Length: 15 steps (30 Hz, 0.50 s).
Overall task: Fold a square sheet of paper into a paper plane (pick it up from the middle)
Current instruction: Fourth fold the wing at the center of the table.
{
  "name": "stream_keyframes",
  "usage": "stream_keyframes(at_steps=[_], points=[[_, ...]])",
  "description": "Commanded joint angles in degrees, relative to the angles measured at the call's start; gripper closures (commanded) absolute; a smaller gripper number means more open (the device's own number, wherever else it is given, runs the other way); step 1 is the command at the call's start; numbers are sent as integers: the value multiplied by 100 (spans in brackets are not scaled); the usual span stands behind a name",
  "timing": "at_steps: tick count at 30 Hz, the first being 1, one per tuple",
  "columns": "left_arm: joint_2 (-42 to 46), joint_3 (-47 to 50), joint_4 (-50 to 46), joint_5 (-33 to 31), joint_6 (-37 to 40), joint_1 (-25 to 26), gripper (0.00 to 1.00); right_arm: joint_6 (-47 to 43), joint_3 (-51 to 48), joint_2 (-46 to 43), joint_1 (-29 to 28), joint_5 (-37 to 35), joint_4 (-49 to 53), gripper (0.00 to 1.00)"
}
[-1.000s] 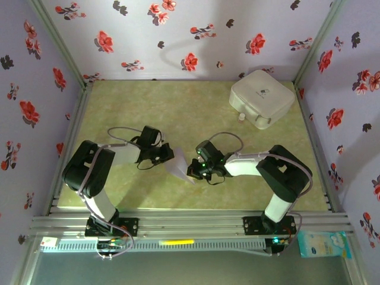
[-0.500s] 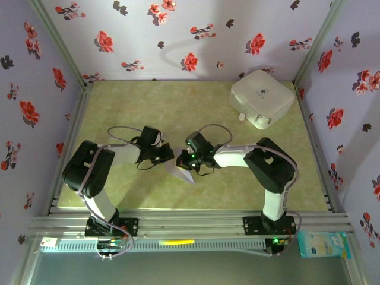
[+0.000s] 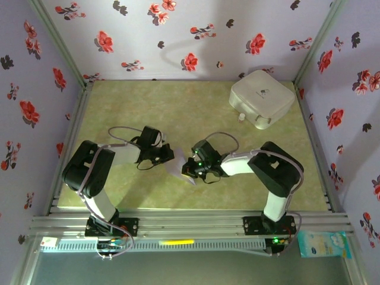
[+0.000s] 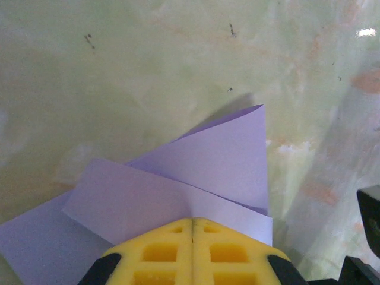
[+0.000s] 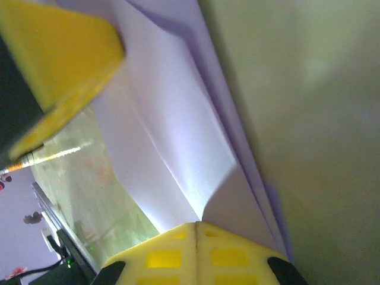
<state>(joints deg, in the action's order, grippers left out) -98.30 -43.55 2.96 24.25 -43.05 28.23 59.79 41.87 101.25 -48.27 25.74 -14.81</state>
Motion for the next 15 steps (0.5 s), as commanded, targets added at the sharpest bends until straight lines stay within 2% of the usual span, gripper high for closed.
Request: stream_keyframes(at_steps=[1,7,11,15], points=[[-159,143,-445,-289,166,-102,96,59,-421,-284,-56,57,357,96],[-145,149,-420,-270,131,-104,96,77,-738,-804,-51,47,433,96],[-112,179,-367,-237,86,-100,96,-74,-481,-1153,-51,-35,643,96],[-117,146,-366,-219,76,-101,95,-231,-105,-959,24,42,585,95]])
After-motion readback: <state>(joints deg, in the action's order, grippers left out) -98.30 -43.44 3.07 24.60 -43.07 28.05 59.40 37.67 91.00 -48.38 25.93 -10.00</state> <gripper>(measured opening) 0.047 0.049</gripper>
